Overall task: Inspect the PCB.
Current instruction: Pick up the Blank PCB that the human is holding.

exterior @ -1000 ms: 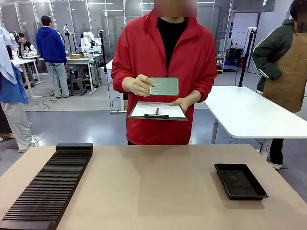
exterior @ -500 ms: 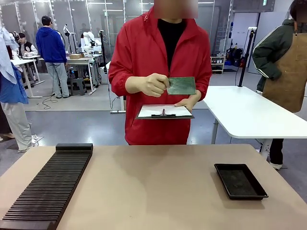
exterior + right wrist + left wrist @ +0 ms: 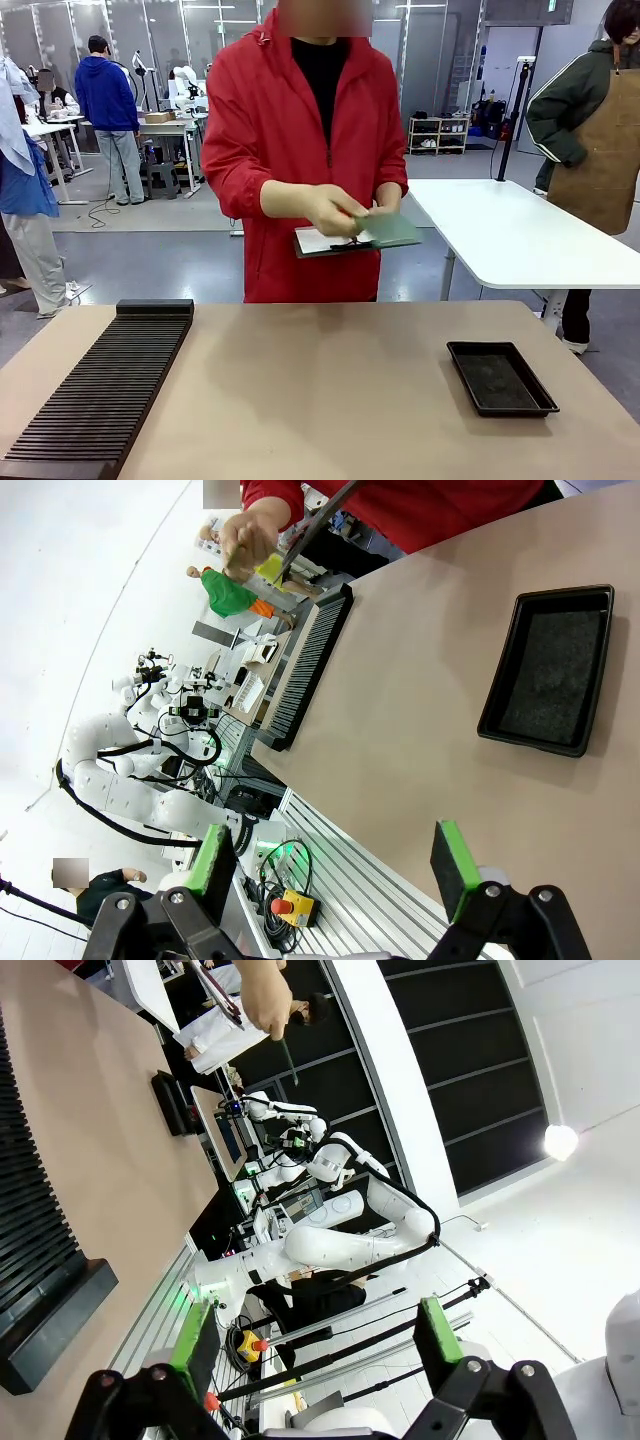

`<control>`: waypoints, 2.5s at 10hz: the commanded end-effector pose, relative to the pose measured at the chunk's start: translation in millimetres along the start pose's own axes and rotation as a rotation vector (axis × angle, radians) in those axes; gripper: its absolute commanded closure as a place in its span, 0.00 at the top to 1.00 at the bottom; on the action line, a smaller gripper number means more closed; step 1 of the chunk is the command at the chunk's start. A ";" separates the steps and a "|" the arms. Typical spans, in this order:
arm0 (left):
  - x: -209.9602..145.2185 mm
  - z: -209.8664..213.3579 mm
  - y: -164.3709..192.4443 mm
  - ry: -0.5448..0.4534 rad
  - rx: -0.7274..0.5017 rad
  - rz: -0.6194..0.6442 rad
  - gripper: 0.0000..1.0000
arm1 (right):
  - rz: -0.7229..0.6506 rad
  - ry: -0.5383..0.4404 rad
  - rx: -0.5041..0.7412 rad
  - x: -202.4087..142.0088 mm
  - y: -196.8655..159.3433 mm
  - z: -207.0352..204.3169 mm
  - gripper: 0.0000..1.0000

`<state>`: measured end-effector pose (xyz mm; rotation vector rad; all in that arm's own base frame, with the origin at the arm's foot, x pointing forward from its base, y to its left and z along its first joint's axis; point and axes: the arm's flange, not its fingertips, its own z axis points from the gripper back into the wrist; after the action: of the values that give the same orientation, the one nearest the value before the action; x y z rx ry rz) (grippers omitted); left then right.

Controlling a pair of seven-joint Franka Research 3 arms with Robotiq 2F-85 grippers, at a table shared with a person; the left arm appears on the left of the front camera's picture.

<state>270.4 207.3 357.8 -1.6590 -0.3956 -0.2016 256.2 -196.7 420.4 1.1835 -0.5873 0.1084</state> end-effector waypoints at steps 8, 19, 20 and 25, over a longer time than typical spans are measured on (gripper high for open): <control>0.4 3.2 -0.6 0.007 0.007 0.005 1.00 | -0.086 -0.023 -0.102 13.3 17.2 -8.4 1.00; 0.4 3.2 -0.6 0.007 0.007 0.005 1.00 | -0.540 0.212 0.064 120.9 112.1 -240.9 1.00; 0.4 3.2 -0.6 0.007 0.007 0.005 1.00 | -0.559 0.195 0.083 126.3 113.7 -253.3 1.00; 0.4 3.2 -0.6 0.007 0.007 0.005 1.00 | -0.588 0.255 0.151 135.4 117.7 -307.1 1.00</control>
<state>270.4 207.8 357.7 -1.6586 -0.3962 -0.2006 432.7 87.1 505.0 1.4153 -0.0005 -0.1725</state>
